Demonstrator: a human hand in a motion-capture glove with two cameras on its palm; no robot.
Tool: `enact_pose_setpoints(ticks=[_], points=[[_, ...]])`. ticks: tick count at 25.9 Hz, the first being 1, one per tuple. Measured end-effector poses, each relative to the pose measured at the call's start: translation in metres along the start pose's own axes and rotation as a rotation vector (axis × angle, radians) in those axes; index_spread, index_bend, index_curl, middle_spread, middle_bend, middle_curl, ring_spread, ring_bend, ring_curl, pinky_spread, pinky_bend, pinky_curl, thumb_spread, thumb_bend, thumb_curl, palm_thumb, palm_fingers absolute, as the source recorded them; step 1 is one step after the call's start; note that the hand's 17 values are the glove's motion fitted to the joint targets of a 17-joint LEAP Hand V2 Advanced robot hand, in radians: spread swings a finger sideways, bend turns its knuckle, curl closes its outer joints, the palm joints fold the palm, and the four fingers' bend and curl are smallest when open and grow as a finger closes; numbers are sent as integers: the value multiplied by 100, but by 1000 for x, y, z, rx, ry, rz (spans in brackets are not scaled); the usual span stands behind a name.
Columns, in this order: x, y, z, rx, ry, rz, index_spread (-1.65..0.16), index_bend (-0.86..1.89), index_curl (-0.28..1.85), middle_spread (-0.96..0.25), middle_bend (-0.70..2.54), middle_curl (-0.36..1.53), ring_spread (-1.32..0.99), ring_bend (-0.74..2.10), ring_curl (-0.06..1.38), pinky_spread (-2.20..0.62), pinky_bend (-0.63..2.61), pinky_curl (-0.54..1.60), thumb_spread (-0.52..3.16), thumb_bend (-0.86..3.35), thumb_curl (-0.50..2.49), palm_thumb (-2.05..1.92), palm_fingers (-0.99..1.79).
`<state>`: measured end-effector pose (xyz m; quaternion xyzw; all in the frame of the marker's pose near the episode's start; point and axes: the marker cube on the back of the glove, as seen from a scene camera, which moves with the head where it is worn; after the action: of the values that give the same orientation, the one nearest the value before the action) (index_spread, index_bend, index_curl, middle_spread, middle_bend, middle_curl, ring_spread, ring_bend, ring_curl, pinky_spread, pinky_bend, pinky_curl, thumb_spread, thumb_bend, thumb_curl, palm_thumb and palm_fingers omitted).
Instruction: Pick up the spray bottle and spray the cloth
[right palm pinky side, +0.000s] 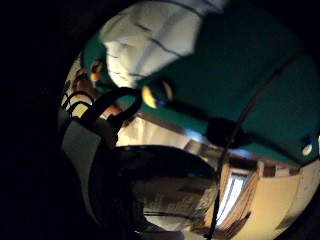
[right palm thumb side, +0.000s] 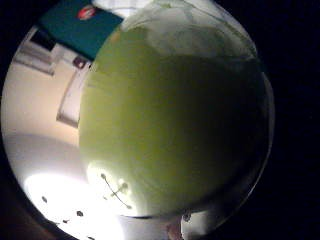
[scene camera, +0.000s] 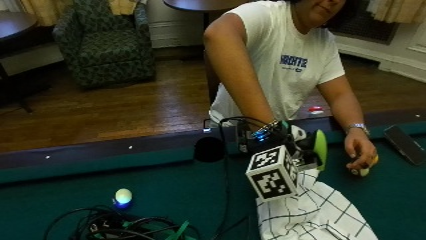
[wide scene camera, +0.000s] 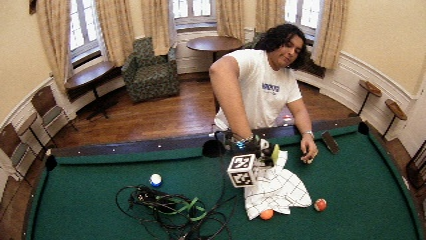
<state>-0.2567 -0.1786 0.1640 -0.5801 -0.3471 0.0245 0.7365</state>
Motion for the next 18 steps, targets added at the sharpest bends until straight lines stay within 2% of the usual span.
enact_pose_setpoints(ticks=[9,13,18], points=[[-141,12,-16,149,21,-574,-26,43,61,-20,69,55,-21,70,50,-28,44,44,32,-3,82,89,135],[-195,6,-11,264,13,-822,-26,42,61,-20,69,55,-21,70,50,-28,43,44,32,-3,82,89,135],[-248,-20,-5,406,-80,-1046,-26,42,61,-20,69,55,-21,70,50,-28,43,44,32,-3,83,90,135]])
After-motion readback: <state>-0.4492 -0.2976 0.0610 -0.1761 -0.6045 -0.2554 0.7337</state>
